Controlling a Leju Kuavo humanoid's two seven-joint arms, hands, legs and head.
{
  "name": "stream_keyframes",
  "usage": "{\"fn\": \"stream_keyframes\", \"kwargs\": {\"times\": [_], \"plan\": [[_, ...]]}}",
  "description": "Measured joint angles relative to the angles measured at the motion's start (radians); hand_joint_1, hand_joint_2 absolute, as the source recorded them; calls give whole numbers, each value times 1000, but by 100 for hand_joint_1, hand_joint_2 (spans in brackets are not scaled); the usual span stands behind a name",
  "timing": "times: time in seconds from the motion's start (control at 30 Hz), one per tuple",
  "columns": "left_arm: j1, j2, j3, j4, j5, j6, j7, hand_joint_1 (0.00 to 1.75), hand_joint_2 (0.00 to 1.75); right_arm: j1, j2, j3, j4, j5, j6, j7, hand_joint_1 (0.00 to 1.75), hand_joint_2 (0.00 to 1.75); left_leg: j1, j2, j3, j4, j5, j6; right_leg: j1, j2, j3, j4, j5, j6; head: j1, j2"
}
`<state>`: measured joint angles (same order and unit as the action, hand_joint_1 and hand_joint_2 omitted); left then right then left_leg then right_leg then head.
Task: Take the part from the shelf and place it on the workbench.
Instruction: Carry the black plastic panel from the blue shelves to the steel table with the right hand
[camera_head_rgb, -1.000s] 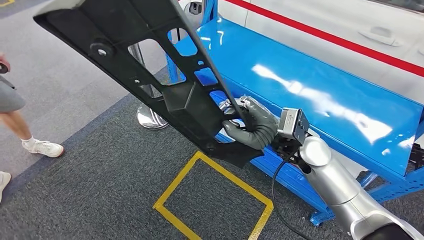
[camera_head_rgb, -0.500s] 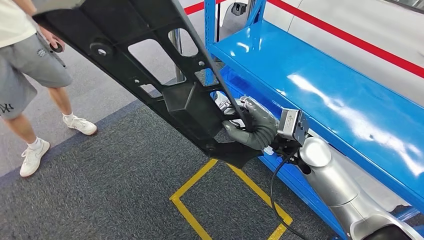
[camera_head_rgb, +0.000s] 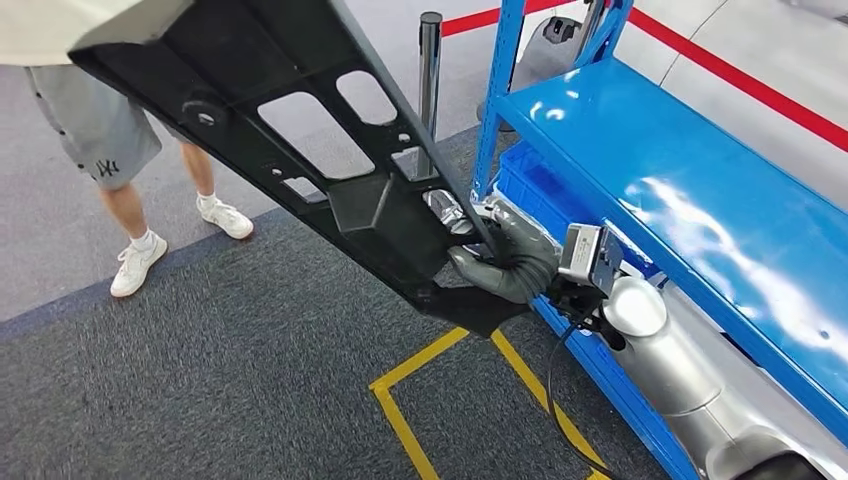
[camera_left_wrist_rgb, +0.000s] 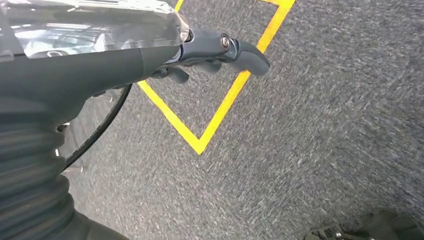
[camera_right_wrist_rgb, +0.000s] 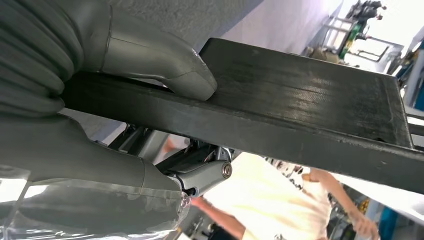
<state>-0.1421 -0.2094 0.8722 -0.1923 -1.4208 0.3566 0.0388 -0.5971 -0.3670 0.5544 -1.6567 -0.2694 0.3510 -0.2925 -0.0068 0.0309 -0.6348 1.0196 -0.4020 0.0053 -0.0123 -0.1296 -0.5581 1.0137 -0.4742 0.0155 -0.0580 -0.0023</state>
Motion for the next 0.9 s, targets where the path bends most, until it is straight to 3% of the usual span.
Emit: {"fn": "stream_keyframes", "kwargs": {"times": [0.03, 0.1, 0.17, 0.23, 0.27, 0.3, 0.33, 0.4, 0.47, 0.53, 0.57, 0.63, 0.67, 0.7, 0.77, 0.8, 0.83, 0.9], "plan": [[1, 0, 0, 0, 0, 0, 1, 0, 175, 0, 0, 0, 0, 0, 0, 0, 175, 175, 1, -10, 0, -3, 2, 8, -2, -4, 0, 0, -3, 6, 0, 0], [2, 0, -1, 0, 0, 0, 2, 0, 175, 1, 0, -1, -1, 0, 0, 0, 175, 175, 4, -31, 5, -13, 8, 21, -9, 31, -9, 28, -27, 12, 0, 0], [0, -1, -2, 0, -1, -1, 2, 0, 175, 5, 0, -3, -2, 0, 0, 0, 175, 175, 5, -51, 7, -17, 11, 31, -11, 94, -59, 138, -85, 10, 0, 0], [-2, -2, -2, 0, -2, -1, 3, 0, 175, 14, 0, -4, -3, 0, 0, -1, 175, 175, 3, -77, 7, -14, 12, 36, -10, 122, -126, 269, -128, 9, 1, 0], [-1, -2, -2, 0, -2, -1, 3, 0, 175, 19, 0, -4, -3, 1, 1, -1, 175, 175, 2, -91, 7, -12, 12, 36, -10, 126, -140, 290, -122, 9, 1, 0], [0, -2, -2, 0, -1, -1, 3, 0, 175, 22, 0, -4, -3, 2, 1, -1, 175, 175, 1, -106, 6, -8, 11, 35, -11, 128, -137, 272, -96, 9, 1, 0], [1, -2, -2, 0, 0, -1, 3, 0, 175, 24, 0, -4, -4, 3, 0, -1, 175, 175, 1, -120, 6, -3, 10, 34, -13, 133, -115, 219, -57, 8, 1, 0], [1, -3, -2, 0, 2, -1, 3, 0, 175, 26, 1, -6, -7, 6, -2, -3, 175, 175, 1, -144, -2, 10, 6, 27, -19, 168, -63, 96, -3, 7, 1, 0], [3, -4, -2, 0, 4, 0, 2, 0, 175, 32, 2, -12, -12, 10, -3, -6, 175, 175, 3, -164, -15, 17, 7, 16, -20, 195, -44, 42, 6, 6, 1, 0], [9, -4, -2, 0, 5, 0, 3, 0, 175, 40, 3, -21, -19, 15, -5, -11, 175, 175, 5, -182, -25, 15, 12, 3, -17, 181, -44, 36, 8, 0, 0, 0], [13, -4, -2, 0, 6, 0, 3, 0, 175, 44, 2, -24, -22, 17, -5, -14, 175, 175, 4, -172, -28, 20, 10, -2, -18, 170, -41, 31, 10, -6, 0, 0], [19, -2, -2, 0, 6, 1, 5, 0, 175, 54, -2, -33, -32, 22, -5, -21, 175, 175, 1, -116, -53, 74, -24, -13, -19, 143, -34, 23, 12, -18, 0, 0], [19, -2, -2, 0, 7, 1, 5, 0, 175, 61, -4, -38, -38, 24, -4, -23, 175, 175, 1, -80, -78, 130, -54, -18, -15, 129, -32, 21, 12, -23, 0, 0], [19, -1, -2, 0, 7, 1, 5, 0, 175, 70, -6, -44, -44, 27, -3, -26, 175, 175, 4, -61, -110, 198, -86, -23, -12, 114, -30, 21, 10, -26, -1, 0], [19, -1, -2, 0, 10, 1, 4, 0, 175, 90, -7, -51, -57, 38, 0, -32, 175, 175, 10, -48, -155, 295, -118, -29, -9, 84, -28, 22, 7, -29, -1, 0], [21, -1, -1, 0, 11, 2, 4, 0, 175, 100, -7, -54, -64, 44, 2, -35, 175, 175, 12, -45, -150, 290, -107, -31, -8, 70, -26, 22, 5, -28, -1, 0], [23, 0, -1, 0, 12, 2, 4, 0, 175, 108, -7, -56, -71, 50, 3, -38, 175, 175, 13, -40, -124, 246, -81, -31, -8, 58, -23, 22, 3, -26, -1, 0], [25, 1, -1, 0, 13, 3, 3, 0, 175, 117, -7, -62, -82, 55, 4, -41, 175, 175, 9, -9, -43, 104, -28, -24, -6, 37, -17, 22, -2, -20, -1, 0]]}}
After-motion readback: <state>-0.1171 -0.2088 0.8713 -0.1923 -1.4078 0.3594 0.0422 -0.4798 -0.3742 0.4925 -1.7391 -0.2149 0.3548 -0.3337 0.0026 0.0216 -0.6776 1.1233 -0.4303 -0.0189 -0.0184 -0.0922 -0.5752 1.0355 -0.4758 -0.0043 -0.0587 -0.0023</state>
